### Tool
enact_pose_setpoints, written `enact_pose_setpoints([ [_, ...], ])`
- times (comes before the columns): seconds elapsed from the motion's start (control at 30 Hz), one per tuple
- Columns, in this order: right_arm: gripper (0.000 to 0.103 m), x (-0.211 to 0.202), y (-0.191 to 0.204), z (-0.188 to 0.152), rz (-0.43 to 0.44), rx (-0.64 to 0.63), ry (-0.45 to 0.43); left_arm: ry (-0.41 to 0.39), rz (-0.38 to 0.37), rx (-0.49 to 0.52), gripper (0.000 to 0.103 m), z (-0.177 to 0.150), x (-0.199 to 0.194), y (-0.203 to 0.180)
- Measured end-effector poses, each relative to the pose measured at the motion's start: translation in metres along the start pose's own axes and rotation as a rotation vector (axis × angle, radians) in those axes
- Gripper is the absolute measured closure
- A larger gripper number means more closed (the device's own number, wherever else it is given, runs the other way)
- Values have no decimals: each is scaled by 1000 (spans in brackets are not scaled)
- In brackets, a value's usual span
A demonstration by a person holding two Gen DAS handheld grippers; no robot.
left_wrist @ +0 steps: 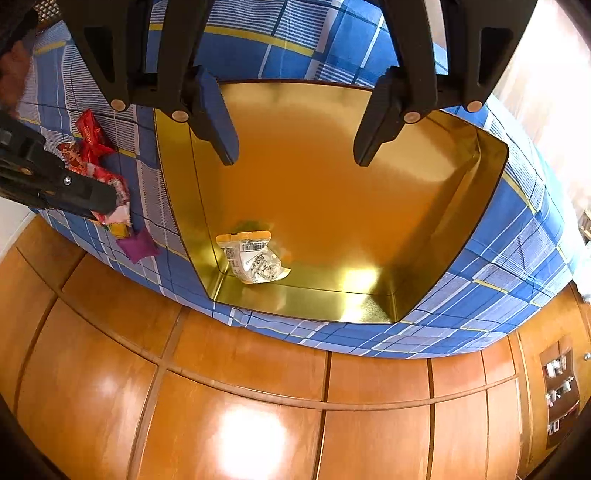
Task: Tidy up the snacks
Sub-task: 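Carry the pink-and-white packet over the tray and open the right gripper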
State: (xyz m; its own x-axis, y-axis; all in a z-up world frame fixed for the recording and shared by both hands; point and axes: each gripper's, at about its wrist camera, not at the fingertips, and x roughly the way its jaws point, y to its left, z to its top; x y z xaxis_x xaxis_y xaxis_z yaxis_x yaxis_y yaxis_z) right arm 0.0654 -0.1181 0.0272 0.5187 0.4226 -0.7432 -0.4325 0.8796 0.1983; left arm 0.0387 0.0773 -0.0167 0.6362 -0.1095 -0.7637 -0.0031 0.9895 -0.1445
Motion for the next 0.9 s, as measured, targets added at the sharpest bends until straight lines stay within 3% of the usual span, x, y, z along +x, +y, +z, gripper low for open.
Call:
enact_pose_setpoints([
  [0.33,78,15,35,4,55,-54,26,2,10,-31,35,-2,0,11],
  [0.6,75,38,38,11,24,-39,58,6,21,-51,33,-4,1,19],
  [0.83,70,35,29,8,0,4,28,-14,34,-34,33,-6,1,19],
  [0.9,69,31,28,4,-11,1,15,-41,63,-14,25,-6,-2,15],
])
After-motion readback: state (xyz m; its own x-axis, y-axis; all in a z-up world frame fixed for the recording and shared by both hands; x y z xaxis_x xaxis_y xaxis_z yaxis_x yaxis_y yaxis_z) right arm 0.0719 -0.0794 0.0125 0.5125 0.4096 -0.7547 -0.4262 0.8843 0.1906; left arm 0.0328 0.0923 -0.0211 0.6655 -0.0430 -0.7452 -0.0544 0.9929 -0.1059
